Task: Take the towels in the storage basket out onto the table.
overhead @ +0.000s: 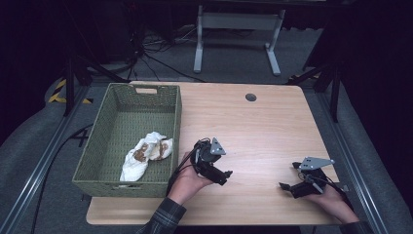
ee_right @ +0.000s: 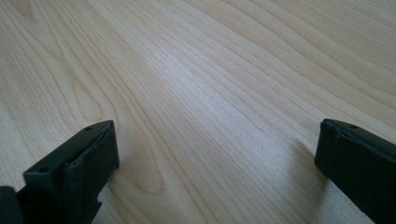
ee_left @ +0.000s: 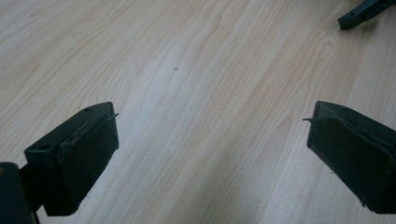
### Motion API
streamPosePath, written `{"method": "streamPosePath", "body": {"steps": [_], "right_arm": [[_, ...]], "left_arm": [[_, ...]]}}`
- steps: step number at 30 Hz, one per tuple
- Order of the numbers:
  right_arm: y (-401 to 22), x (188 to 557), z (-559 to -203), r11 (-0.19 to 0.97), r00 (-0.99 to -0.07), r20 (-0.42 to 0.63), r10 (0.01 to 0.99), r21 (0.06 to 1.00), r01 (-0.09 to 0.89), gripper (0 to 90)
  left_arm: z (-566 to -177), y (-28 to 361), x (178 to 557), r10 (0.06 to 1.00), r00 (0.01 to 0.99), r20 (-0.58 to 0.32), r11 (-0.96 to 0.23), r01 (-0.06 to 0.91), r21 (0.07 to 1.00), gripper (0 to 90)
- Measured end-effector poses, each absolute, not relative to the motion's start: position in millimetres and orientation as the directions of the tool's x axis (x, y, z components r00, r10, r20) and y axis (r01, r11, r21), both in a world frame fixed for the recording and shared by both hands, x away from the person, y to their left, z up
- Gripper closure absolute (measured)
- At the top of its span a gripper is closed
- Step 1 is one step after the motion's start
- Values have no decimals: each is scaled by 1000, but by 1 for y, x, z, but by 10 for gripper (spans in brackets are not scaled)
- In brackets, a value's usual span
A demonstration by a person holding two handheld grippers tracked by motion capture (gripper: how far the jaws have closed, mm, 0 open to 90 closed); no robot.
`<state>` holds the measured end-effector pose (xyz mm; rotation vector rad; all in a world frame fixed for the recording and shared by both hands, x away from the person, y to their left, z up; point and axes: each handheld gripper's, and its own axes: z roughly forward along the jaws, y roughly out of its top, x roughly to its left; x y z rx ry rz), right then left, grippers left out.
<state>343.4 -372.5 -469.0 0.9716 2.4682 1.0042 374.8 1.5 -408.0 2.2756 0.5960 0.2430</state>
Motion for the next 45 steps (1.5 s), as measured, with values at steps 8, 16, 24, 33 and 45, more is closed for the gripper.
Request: {"method": "streamPosePath", "body": {"steps": [8, 16, 24, 33, 45], "right_arm": [[-372, 344, -469, 527, -725, -25, 689, 704, 476, 0], [-372, 344, -469, 527, -725, -25, 689, 704, 476, 0], [-372, 344, -469, 527, -725, -25, 689, 704, 476, 0], [-372, 344, -469, 526, -724, -25, 689, 704, 476, 0], [-372, 344, -469, 526, -724, -25, 689, 704, 476, 0]], "left_arm": [[-399, 3, 379, 483, 876, -8, -592, 333, 734, 25], [-390, 5, 383, 484, 875, -13, -585, 334, 739, 27], [-382, 8, 390, 480, 877, -29, -585, 345, 734, 27], [-371, 15, 396, 494, 869, -36, -572, 355, 739, 28], [-354, 32, 406, 513, 858, -28, -554, 356, 752, 29]]}}
